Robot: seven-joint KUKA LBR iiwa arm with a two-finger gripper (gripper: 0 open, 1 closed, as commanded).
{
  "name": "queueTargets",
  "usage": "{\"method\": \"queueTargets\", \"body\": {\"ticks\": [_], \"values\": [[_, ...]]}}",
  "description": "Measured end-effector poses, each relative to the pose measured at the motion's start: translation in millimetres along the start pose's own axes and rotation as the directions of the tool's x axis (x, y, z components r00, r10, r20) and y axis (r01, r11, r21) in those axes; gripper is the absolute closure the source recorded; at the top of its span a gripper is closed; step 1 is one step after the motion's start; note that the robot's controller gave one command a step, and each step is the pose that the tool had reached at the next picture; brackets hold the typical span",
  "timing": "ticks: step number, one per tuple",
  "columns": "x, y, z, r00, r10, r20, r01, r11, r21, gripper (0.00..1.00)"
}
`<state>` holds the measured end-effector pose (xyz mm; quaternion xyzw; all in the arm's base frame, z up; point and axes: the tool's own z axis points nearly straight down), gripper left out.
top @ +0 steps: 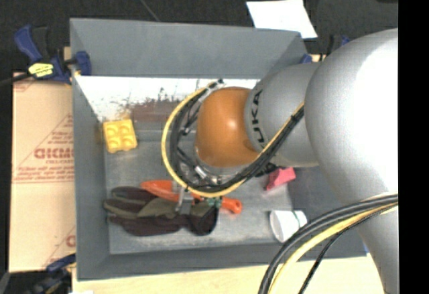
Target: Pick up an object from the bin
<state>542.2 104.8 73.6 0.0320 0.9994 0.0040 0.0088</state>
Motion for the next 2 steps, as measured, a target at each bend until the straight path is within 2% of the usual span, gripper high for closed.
{"method": "queueTargets", "body": {"ticks": [2], "values": [[0.0,0,-31,1.0,0.0,0.0,0.0,1.0,-0.001,1.0]]}}
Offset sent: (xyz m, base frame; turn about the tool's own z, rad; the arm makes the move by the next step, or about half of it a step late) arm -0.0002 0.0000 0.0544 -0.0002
